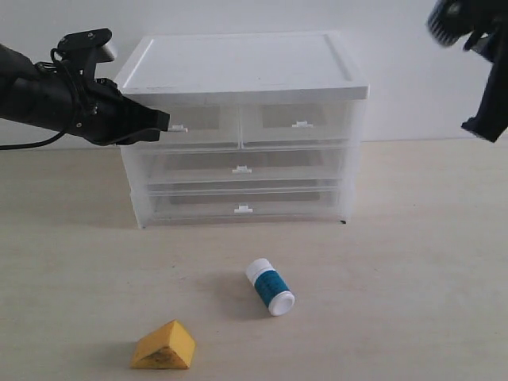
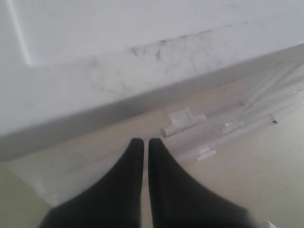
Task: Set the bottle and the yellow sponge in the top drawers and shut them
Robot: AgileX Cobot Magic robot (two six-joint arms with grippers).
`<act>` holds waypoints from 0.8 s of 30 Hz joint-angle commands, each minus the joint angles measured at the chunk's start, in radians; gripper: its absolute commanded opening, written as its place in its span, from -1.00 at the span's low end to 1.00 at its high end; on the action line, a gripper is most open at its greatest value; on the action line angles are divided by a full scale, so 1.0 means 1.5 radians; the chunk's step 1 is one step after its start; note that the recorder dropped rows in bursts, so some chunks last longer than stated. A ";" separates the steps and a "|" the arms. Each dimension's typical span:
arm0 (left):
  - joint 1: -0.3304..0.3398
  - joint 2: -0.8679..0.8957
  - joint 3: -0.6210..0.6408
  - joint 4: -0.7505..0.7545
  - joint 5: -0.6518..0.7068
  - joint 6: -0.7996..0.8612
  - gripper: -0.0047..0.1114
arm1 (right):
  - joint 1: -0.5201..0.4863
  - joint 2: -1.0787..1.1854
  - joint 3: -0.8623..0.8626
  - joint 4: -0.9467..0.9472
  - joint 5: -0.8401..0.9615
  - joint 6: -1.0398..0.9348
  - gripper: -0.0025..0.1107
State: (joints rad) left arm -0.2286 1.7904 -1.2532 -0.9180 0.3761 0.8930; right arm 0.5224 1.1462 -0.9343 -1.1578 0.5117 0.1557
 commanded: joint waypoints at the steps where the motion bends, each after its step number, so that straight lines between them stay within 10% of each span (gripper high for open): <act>1: -0.003 0.000 -0.003 -0.008 -0.007 0.000 -0.85 | 0.111 0.058 -0.004 -0.235 0.130 -0.015 -0.74; 8: -0.003 0.000 -0.003 -0.008 -0.023 -0.001 -0.85 | 0.224 0.174 -0.006 -0.391 0.246 0.073 -0.74; 17: -0.003 0.000 -0.003 -0.008 -0.024 -0.001 -0.85 | 0.203 0.268 -0.006 -0.391 0.205 0.321 -0.74; 24: -0.003 0.000 -0.003 -0.008 -0.025 -0.001 -0.85 | 0.130 0.215 -0.036 -0.327 0.051 1.000 -0.74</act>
State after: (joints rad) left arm -0.2286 1.7904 -1.2532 -0.9217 0.3431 0.8930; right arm 0.7781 1.5127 -0.9785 -1.7168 0.7425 1.2906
